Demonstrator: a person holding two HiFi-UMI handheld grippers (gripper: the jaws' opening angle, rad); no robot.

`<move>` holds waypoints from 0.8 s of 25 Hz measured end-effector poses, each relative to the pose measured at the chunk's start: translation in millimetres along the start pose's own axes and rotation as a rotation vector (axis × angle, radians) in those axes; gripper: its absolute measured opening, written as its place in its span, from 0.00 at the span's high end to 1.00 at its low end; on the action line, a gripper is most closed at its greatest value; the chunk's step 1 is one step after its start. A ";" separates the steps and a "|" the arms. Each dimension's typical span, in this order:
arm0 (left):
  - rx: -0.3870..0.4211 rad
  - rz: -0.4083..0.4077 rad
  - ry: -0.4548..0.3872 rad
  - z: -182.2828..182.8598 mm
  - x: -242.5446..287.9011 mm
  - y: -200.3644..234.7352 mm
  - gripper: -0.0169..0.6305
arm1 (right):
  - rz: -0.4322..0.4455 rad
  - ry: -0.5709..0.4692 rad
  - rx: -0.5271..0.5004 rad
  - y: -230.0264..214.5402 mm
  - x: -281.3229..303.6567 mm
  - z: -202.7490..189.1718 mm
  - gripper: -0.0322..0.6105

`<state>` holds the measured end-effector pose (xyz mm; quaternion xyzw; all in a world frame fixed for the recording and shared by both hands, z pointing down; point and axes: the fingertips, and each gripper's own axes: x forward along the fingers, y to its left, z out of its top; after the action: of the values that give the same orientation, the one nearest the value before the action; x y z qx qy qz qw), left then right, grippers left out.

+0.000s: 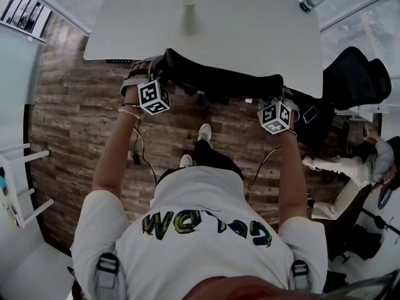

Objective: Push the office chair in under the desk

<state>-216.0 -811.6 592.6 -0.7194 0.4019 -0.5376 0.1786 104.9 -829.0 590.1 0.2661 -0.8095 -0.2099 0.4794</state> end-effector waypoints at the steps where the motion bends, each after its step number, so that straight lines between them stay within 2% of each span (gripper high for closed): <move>1: -0.005 -0.004 -0.003 1.6 1.2 -0.2 0.60 | -0.001 -0.001 0.000 -1.7 0.8 -1.4 0.61; 4: -0.028 -0.011 -0.006 5.2 0.2 0.6 0.57 | 0.004 -0.011 0.010 -2.3 1.2 -1.7 0.60; 7: -0.054 0.010 -0.005 6.6 -9.6 -0.6 0.57 | -0.005 -0.018 0.062 -3.0 -8.6 1.0 0.57; 10: -0.129 0.039 -0.012 3.9 -27.8 1.9 0.58 | -0.065 -0.027 0.123 -8.8 -32.6 3.1 0.62; 12: -0.205 0.057 -0.028 0.4 -46.1 2.0 0.60 | -0.094 -0.051 0.211 -8.7 -51.7 6.0 0.65; 15: -0.348 0.073 -0.078 0.4 -76.6 -3.0 0.65 | -0.100 -0.137 0.433 -3.0 -74.0 10.6 0.69; 17: -0.441 0.070 -0.132 9.8 -97.3 -7.8 0.68 | -0.104 -0.205 0.570 -1.0 -91.3 18.1 0.71; 20: -0.591 0.065 -0.254 35.8 -134.5 -10.5 0.73 | -0.119 -0.309 0.690 1.3 -124.7 44.3 0.75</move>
<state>-192.4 -707.8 502.2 -0.7883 0.5379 -0.2974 0.0277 115.0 -745.5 488.0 0.4236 -0.8784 0.0096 0.2211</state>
